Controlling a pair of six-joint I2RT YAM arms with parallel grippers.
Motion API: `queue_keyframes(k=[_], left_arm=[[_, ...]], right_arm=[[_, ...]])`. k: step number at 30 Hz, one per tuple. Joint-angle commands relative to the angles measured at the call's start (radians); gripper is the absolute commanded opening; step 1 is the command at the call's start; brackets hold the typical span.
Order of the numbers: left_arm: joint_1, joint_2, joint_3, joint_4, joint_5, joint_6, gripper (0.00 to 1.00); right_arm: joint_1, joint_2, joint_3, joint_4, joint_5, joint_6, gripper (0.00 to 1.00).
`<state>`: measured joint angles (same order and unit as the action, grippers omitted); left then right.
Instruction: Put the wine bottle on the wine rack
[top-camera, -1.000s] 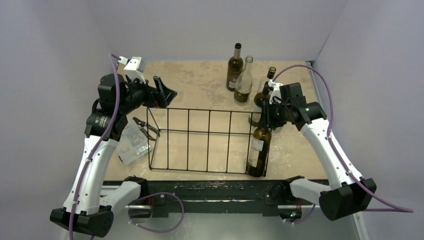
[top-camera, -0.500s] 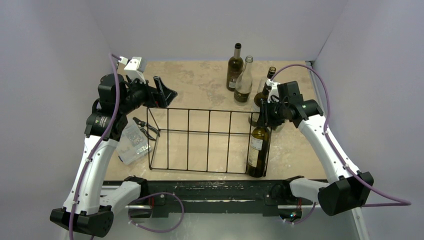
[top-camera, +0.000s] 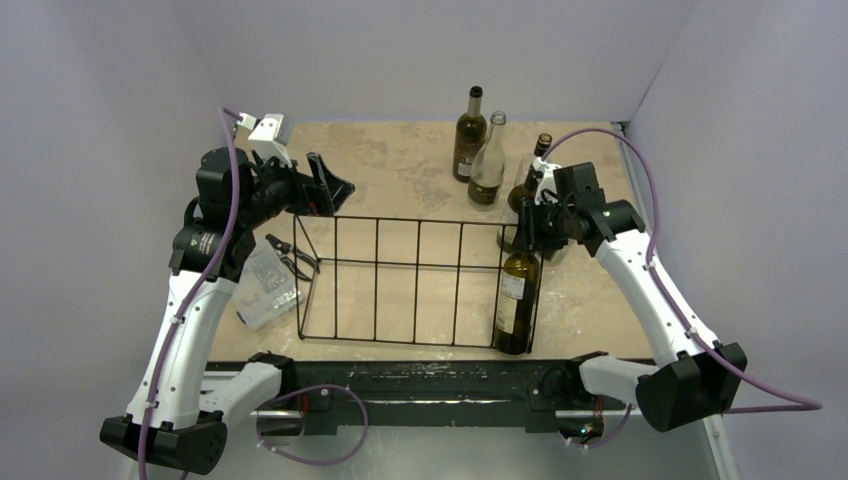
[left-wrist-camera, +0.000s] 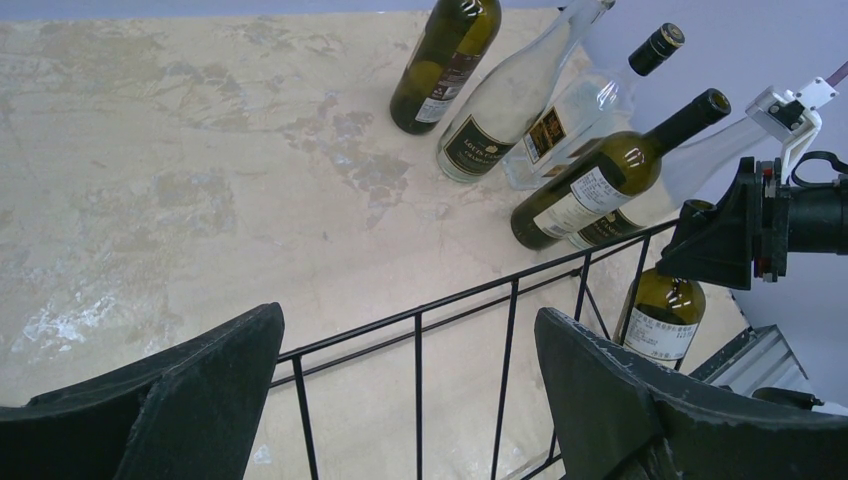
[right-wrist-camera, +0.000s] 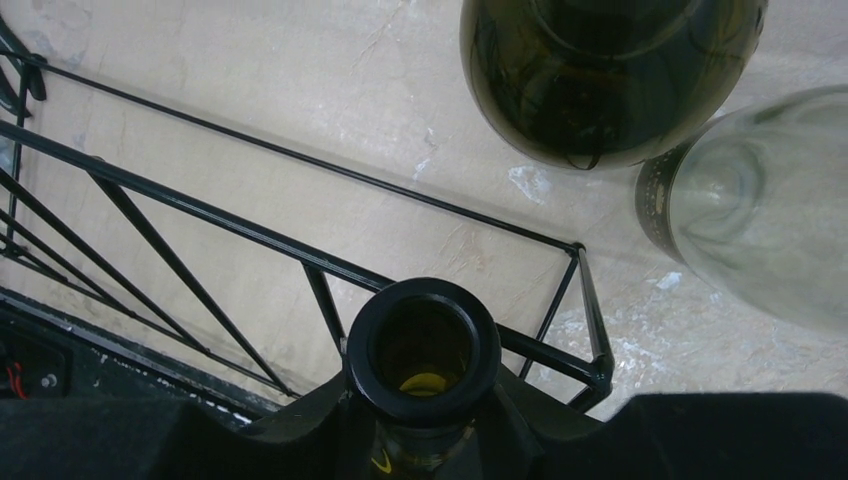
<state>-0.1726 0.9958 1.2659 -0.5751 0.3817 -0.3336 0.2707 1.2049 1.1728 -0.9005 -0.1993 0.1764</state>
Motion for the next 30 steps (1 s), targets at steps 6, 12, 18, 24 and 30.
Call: queue_keyframes(k=[6, 12, 18, 24, 30], left_arm=[[-0.007, -0.006, 0.028, 0.015, 0.006, -0.011, 0.96], [-0.007, -0.005, 0.029, 0.017, 0.017, -0.014, 0.96], [-0.007, -0.006, 0.031, 0.016, 0.023, -0.016, 0.96], [-0.007, -0.01, 0.032, 0.015, 0.028, -0.016, 0.96], [-0.007, -0.009, 0.034, 0.012, 0.031, -0.017, 0.96]], right_arm=[[0.006, -0.021, 0.022, 0.075, 0.024, 0.025, 0.53], [0.006, -0.037, 0.041, 0.054, 0.058, 0.021, 0.59], [0.007, -0.073, 0.06, 0.049, 0.096, 0.009, 0.62], [0.007, -0.12, 0.098, 0.066, 0.122, 0.003, 0.63], [0.007, -0.16, 0.146, 0.095, 0.152, 0.006, 0.65]])
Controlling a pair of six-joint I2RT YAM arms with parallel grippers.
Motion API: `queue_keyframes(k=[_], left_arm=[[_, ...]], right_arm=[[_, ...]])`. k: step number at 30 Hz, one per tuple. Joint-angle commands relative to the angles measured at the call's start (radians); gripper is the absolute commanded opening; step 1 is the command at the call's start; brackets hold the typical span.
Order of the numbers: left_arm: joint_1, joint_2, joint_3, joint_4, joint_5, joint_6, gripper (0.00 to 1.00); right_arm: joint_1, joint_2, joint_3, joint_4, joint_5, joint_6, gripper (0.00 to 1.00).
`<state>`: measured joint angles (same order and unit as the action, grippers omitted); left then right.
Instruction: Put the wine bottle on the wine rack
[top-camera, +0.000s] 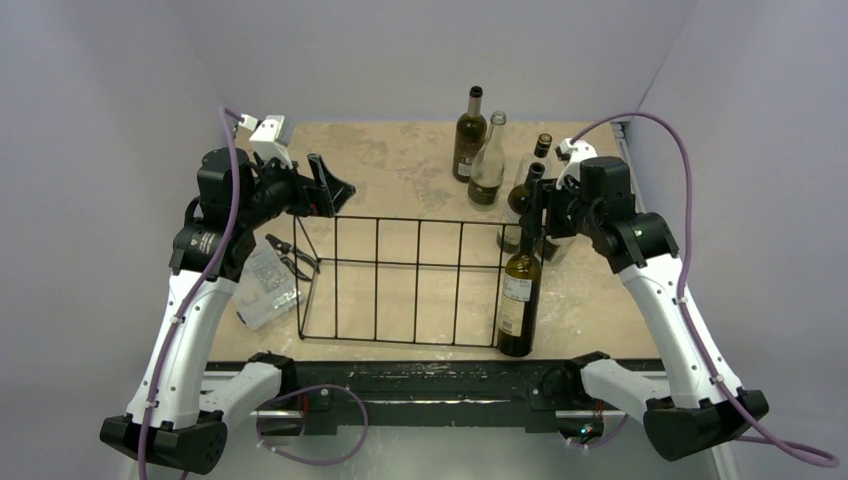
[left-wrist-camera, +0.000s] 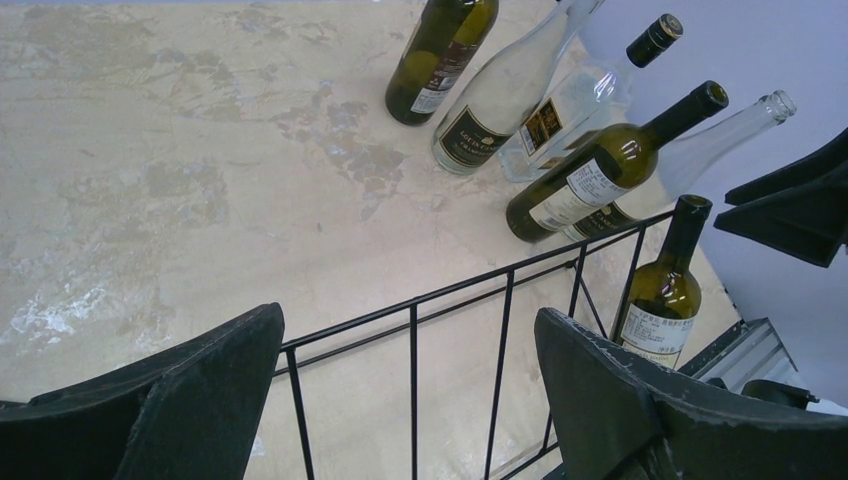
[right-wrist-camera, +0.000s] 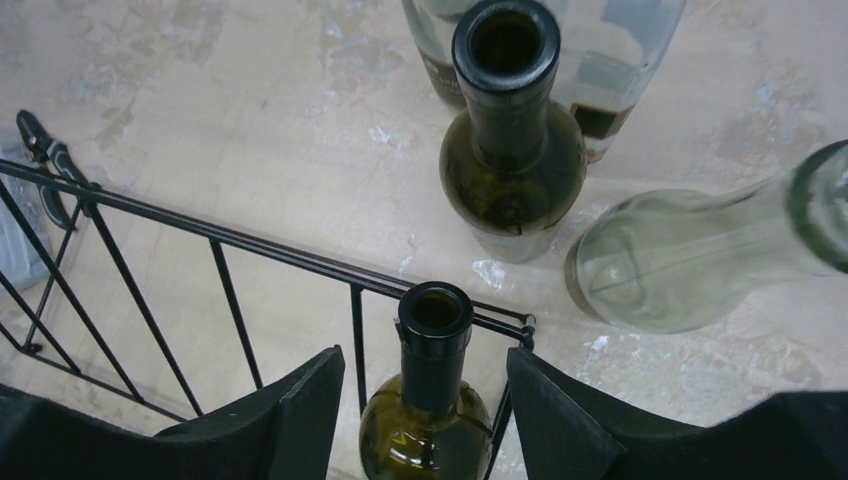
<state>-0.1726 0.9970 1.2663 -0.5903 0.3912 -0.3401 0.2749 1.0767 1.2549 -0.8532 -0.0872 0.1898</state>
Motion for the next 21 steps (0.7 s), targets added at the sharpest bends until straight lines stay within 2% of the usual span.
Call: queue_keyframes(k=[1, 8, 18, 21], left_arm=[[-0.007, -0.01, 0.031, 0.031, 0.016, -0.01, 0.96], [-0.007, -0.011, 0.032, 0.028, 0.009, -0.01, 0.96], [-0.007, -0.01, 0.038, 0.024, 0.031, -0.017, 0.96], [-0.008, -0.014, 0.033, 0.031, 0.03, -0.02, 0.96]], right_arm=[[0.002, -0.036, 0.072, 0.051, 0.047, -0.007, 0.65], [0.003, -0.103, 0.078, 0.125, 0.101, 0.012, 0.65], [0.002, -0.255, -0.007, 0.31, 0.477, 0.104, 0.74], [0.003, -0.25, -0.01, 0.329, 0.598, 0.105, 0.83]])
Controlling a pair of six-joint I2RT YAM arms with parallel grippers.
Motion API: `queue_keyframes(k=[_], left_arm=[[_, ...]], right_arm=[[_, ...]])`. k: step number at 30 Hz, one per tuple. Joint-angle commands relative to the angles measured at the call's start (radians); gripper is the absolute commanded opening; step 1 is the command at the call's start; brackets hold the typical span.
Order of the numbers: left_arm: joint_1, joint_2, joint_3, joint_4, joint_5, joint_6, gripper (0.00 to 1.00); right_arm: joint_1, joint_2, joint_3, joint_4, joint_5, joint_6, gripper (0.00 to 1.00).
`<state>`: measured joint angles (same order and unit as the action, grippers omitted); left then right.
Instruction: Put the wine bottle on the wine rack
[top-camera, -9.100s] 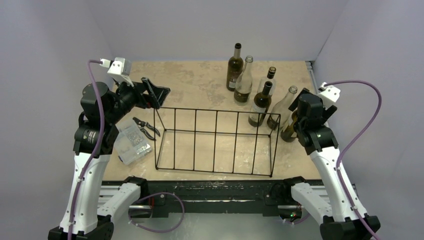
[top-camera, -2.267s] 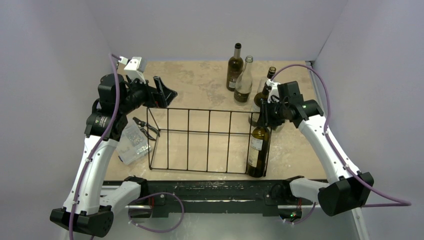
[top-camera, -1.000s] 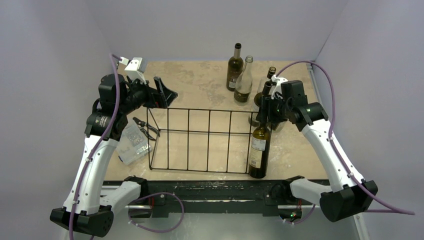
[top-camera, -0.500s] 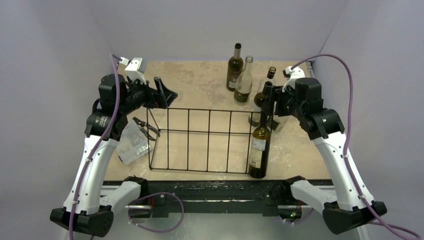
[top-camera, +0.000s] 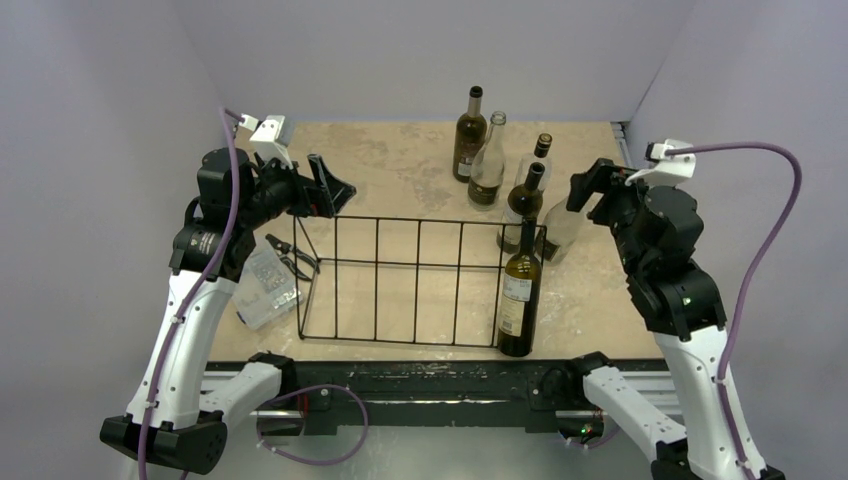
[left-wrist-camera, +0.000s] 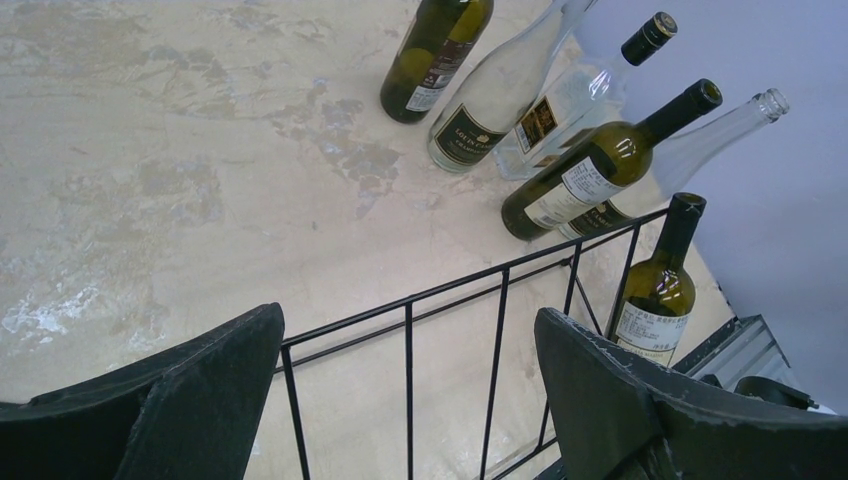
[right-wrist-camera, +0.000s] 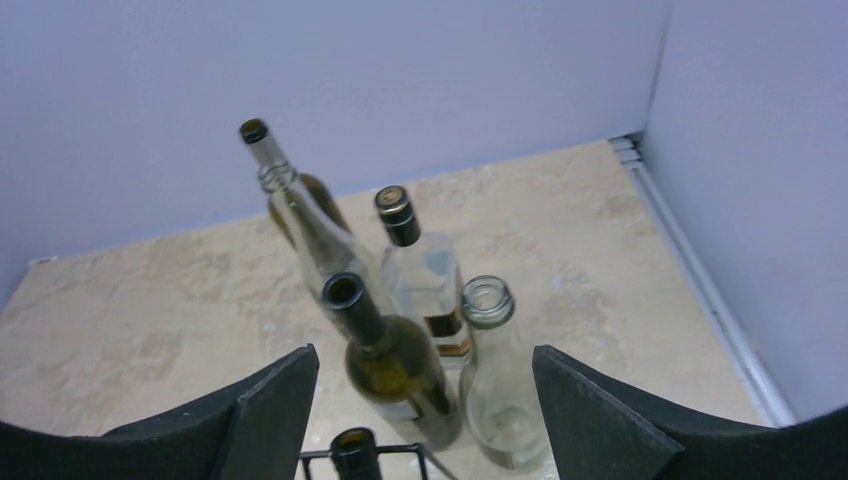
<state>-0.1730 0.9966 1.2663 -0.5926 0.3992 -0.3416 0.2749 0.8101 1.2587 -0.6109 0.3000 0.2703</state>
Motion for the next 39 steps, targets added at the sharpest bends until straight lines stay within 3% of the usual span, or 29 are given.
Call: queue_keyframes(k=[1, 7, 16, 39], left_arm=[[-0.008, -0.013, 0.033, 0.033, 0.022, -0.019, 0.96], [-0.008, -0.021, 0.032, 0.041, 0.042, -0.028, 0.96], [-0.008, -0.036, 0.03, 0.039, 0.021, -0.025, 0.96], [-0.018, -0.031, 0.029, 0.039, 0.026, -0.025, 0.96]], right_arm=[[0.003, 0.021, -0.016, 0.094, 0.226, 0.022, 0.86], [0.001, 0.103, -0.031, 0.11, 0.276, 0.021, 0.95], [-0.013, 0.205, -0.073, 0.136, 0.233, 0.04, 0.97], [-0.071, 0.263, -0.244, 0.297, 0.148, 0.059, 0.68]])
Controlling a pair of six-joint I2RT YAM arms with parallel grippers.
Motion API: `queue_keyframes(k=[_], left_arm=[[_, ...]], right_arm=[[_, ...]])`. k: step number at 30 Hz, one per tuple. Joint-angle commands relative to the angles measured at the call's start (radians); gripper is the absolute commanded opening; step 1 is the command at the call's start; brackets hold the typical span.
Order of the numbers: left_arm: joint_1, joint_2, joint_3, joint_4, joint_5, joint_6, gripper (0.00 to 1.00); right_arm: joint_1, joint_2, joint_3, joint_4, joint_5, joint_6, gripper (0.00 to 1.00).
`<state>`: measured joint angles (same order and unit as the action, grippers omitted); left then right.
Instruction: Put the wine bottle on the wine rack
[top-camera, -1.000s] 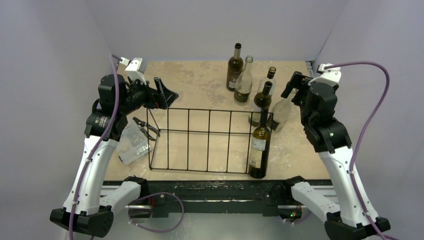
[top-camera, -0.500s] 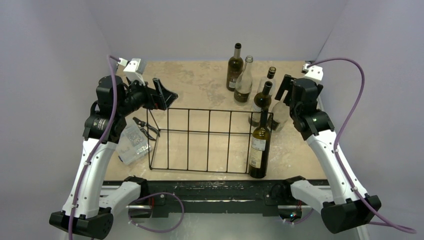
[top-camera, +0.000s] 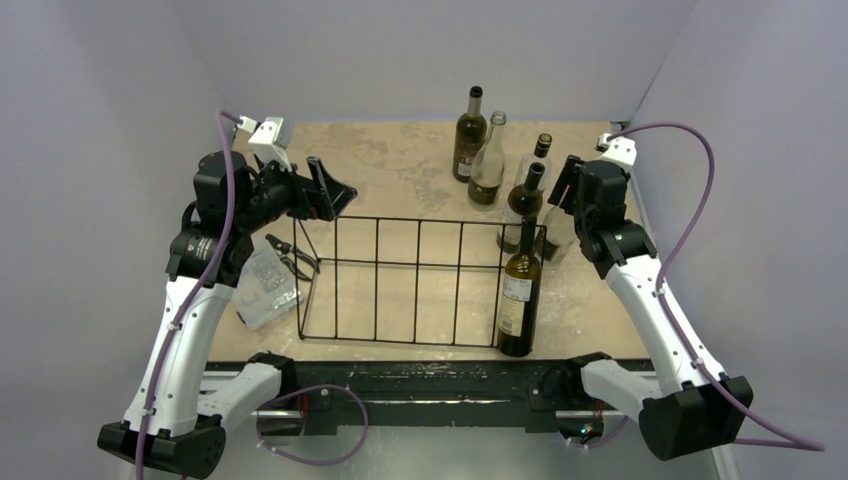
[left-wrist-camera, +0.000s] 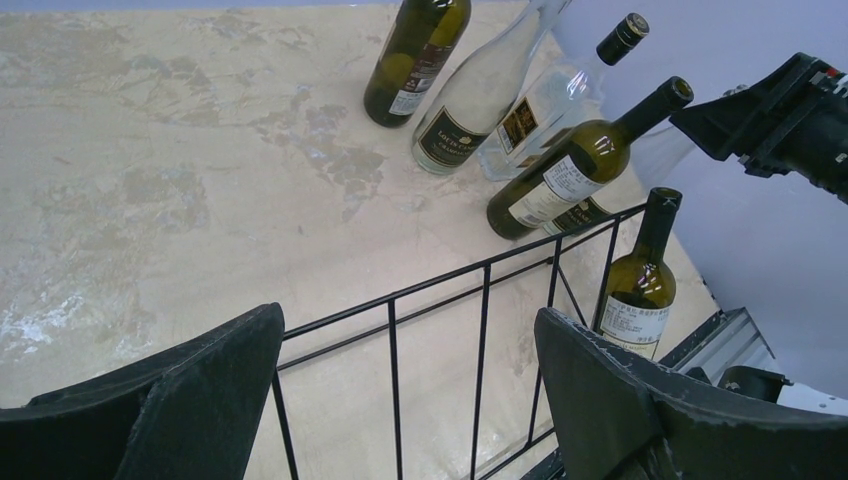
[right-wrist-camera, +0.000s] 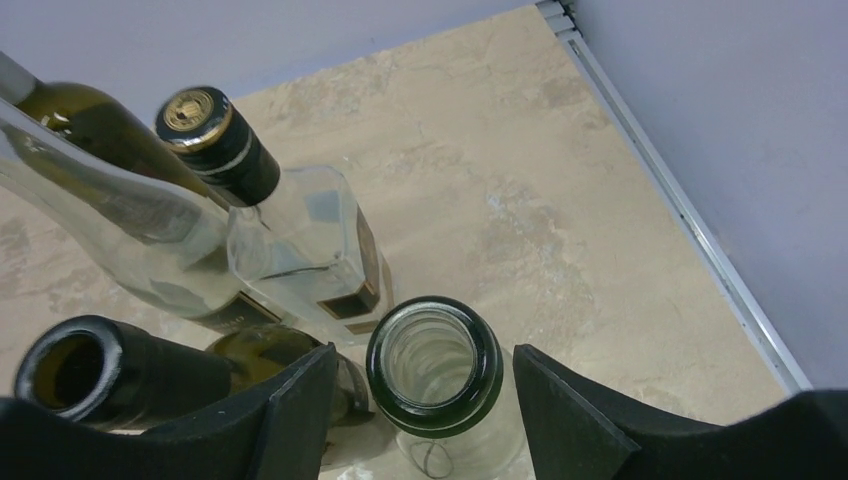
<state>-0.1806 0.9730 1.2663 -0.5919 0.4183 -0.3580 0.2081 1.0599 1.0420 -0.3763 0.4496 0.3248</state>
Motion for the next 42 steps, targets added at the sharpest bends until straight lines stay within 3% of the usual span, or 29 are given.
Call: queue_keyframes(k=[1, 24, 34, 42], left_arm=[[-0.011, -0.007, 0.029, 0.039, 0.007, -0.009, 0.96], [-0.023, 0.006, 0.026, 0.035, -0.003, -0.004, 0.96], [-0.025, 0.018, 0.038, 0.023, 0.002, -0.004, 0.96], [-0.026, 0.021, 0.038, 0.024, 0.018, -0.009, 0.96]], right_arm=[[-0.005, 0.016, -0.036, 0.068, 0.006, 0.003, 0.68], [-0.005, 0.049, -0.122, 0.165, 0.1, 0.006, 0.65], [-0.006, 0.014, -0.135, 0.182, 0.114, 0.005, 0.4], [-0.006, -0.052, -0.086, 0.143, 0.137, 0.008, 0.28]])
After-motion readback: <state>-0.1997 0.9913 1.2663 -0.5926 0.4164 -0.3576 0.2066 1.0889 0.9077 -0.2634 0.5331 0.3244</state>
